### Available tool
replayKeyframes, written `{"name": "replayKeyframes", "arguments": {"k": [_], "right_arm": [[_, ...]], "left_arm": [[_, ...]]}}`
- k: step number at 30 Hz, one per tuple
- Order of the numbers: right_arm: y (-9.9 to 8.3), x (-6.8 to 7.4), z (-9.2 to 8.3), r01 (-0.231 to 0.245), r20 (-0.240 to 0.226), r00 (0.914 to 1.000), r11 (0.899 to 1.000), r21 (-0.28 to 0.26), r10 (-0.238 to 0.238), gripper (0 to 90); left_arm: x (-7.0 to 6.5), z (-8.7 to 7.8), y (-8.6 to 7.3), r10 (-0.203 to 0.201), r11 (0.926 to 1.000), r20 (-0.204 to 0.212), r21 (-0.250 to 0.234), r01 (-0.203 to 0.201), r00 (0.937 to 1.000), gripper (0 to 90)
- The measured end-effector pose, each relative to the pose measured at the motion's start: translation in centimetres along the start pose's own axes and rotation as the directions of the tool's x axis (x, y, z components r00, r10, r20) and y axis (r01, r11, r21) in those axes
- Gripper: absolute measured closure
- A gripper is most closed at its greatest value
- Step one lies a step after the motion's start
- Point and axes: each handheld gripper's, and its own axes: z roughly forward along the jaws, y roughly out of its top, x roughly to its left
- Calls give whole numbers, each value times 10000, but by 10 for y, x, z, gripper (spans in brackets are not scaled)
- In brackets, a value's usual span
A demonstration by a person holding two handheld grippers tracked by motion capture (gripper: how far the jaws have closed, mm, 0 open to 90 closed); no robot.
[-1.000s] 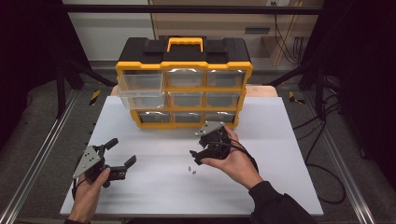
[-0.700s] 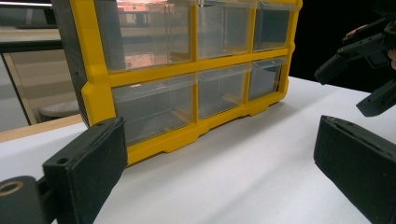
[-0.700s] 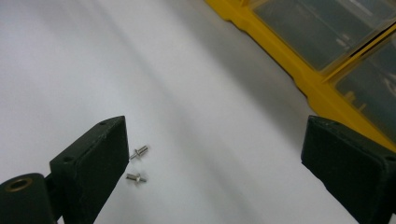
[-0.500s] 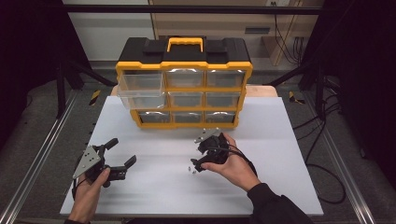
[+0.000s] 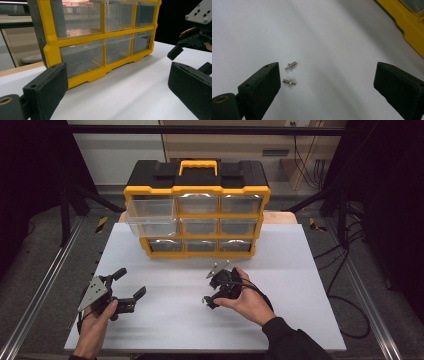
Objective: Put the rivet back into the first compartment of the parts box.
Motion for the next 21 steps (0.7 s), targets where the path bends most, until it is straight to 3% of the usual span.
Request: {"name": "replayKeyframes", "arguments": {"k": [21], "right_arm": [[3, 15, 21, -77, -658, 9977, 9967, 804, 130, 85]], "left_arm": [[0, 0, 0, 4, 10000, 19, -9, -4, 10000, 29]]}}
